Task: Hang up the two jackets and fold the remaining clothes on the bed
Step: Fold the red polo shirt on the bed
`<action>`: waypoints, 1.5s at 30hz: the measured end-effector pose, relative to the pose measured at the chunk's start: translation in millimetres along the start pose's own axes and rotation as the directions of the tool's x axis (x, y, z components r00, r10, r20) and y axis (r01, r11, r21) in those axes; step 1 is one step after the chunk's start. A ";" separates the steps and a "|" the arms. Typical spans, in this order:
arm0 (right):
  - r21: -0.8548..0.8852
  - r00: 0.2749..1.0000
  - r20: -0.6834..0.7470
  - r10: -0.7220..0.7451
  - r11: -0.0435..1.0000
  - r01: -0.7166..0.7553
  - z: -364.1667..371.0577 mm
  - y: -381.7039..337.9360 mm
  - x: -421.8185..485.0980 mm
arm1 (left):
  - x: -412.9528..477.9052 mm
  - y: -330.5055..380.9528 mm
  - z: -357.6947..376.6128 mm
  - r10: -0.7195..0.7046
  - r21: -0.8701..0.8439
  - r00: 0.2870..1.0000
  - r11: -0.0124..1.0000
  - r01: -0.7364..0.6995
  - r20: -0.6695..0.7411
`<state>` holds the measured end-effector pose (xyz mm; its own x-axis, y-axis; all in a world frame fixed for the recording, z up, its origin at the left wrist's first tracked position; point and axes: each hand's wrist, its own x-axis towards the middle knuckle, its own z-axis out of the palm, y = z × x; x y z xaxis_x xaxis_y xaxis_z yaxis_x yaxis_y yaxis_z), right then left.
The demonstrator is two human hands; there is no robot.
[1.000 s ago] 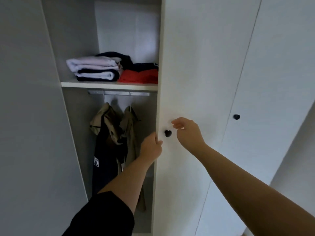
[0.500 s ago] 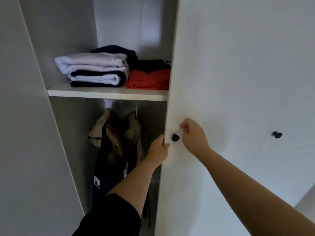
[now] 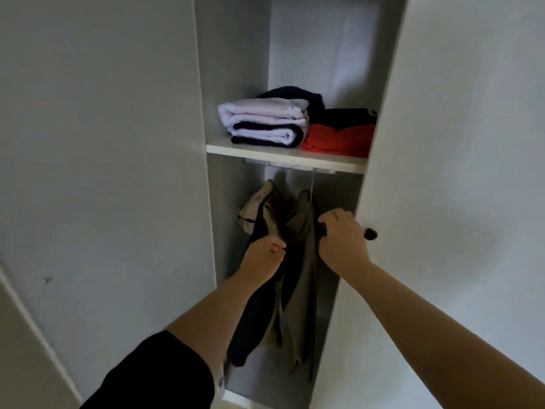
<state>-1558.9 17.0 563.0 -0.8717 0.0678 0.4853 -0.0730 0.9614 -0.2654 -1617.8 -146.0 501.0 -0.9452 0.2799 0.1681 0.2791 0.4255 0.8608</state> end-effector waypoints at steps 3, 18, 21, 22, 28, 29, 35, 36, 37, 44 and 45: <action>0.113 0.999 0.011 -0.048 0.992 0.047 13.0 -56.8 -3.2 | -38.6 -14.1 -66.8 -0.013 0.147 0.990 0.989 0.033 -0.139; 0.879 0.875 0.457 -0.161 0.232 -0.416 37.9 -336.9 -36.4 | -201.4 -47.3 -285.5 0.321 0.304 0.596 0.943 -0.132 -0.737; 0.874 0.870 0.471 -0.148 0.216 -0.436 40.5 -347.8 -42.5 | -194.0 -54.4 -282.6 -0.094 -0.154 0.840 0.988 0.013 -0.534; 0.872 0.868 0.475 -0.144 0.213 -0.441 40.9 -347.7 -44.2 | -192.7 -56.0 -280.8 -0.150 -0.228 0.871 0.973 0.045 -0.468; 0.884 0.927 0.375 -0.030 0.314 -0.347 40.6 -331.0 -61.6 | -199.8 -54.5 -273.1 0.049 0.034 0.938 0.999 -0.039 -0.343; 0.888 0.941 0.338 0.014 0.325 -0.324 39.7 -324.9 -66.9 | -199.7 -49.3 -266.2 0.097 0.145 0.944 0.988 -0.053 -0.316; 0.905 0.958 0.226 0.177 0.325 -0.273 13.8 -258.0 -87.7 | -185.6 -10.3 -195.7 0.414 0.622 0.910 0.723 -0.300 -0.042; 0.913 0.942 0.249 0.224 0.271 -0.306 7.0 -243.1 -88.5 | -179.9 -3.0 -180.7 0.428 0.667 0.904 0.667 -0.333 0.024; 0.911 0.927 0.267 0.264 0.245 -0.332 0.5 -227.0 -88.8 | -174.5 4.6 -165.2 0.438 0.707 0.894 0.604 -0.368 0.092; 0.893 0.886 0.267 0.378 0.247 -0.375 -29.8 -108.2 -75.8 | -110.1 50.7 -69.4 0.430 0.681 0.841 0.508 -0.527 0.329; 0.892 0.884 0.273 0.379 0.243 -0.380 -31.5 -91.5 -71.6 | -97.9 56.3 -55.9 0.434 0.684 0.837 0.500 -0.531 0.333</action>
<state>-1474.5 -67.4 578.8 -0.9307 0.3516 0.1007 -0.1188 -0.0301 -0.9925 -1519.0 -197.6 559.8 -0.6138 0.7053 0.3547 0.7575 0.6527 0.0130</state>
